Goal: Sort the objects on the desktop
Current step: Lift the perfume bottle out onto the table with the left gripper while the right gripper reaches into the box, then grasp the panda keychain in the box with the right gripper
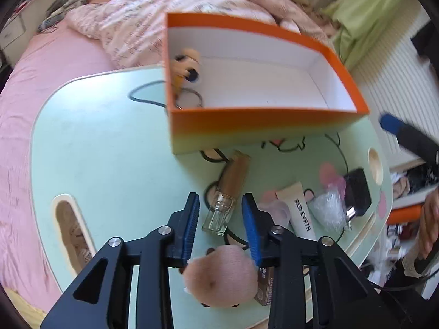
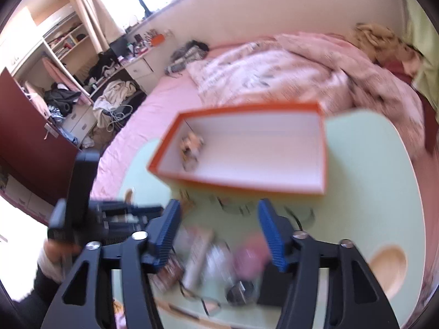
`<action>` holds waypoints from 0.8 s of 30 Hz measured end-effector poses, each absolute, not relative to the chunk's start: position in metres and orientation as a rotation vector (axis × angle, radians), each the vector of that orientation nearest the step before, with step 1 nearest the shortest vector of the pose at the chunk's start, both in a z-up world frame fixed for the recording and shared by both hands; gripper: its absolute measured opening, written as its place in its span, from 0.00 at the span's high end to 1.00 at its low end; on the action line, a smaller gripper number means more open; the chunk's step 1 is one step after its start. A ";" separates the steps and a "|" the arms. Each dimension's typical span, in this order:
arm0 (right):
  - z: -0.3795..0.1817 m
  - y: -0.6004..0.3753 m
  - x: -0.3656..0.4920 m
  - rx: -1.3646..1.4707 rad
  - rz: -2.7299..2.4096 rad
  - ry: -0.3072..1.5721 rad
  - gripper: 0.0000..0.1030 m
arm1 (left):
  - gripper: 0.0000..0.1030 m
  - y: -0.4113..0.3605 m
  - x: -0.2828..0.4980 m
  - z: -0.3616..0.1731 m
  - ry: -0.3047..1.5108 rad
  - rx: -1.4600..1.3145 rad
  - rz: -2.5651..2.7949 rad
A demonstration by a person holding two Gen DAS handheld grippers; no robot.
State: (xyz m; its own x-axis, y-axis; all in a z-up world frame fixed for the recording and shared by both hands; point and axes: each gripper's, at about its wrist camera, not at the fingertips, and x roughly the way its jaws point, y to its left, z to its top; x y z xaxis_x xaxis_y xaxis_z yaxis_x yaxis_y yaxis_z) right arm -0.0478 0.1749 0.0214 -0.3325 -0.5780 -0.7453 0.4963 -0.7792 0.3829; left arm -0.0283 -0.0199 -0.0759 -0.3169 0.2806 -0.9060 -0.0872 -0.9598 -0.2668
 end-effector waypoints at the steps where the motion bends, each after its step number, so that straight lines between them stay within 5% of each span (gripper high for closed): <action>1: 0.023 0.164 -0.059 1.247 -2.095 -0.124 0.38 | 0.67 -0.023 -0.025 -0.073 -0.253 -1.662 2.387; 9: -0.026 0.067 -0.156 1.495 -1.932 -0.120 0.38 | 0.56 -0.048 -0.005 -0.058 -0.294 -1.573 2.519; 13: -0.056 0.038 -0.181 1.607 -1.845 -0.087 0.54 | 0.56 -0.058 -0.006 -0.057 -0.286 -1.564 2.541; 17: -0.069 0.021 -0.192 1.657 -1.809 -0.012 0.57 | 0.56 -0.064 -0.007 -0.056 -0.307 -1.557 2.537; 19: -0.067 0.018 -0.190 1.642 -1.823 0.068 0.69 | 0.56 -0.064 -0.006 -0.056 -0.308 -1.557 2.536; 24: -0.053 0.036 -0.182 1.574 -1.903 0.121 0.69 | 0.56 -0.065 -0.006 -0.058 -0.313 -1.558 2.532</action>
State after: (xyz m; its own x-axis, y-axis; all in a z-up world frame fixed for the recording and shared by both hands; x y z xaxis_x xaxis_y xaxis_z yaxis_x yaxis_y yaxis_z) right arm -0.1822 0.0363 -0.0532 -0.0612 -0.4221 -0.9045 0.5329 -0.7800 0.3280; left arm -0.0061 -0.0653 -0.0579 -0.4484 0.2366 -0.8619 -0.0197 -0.9667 -0.2551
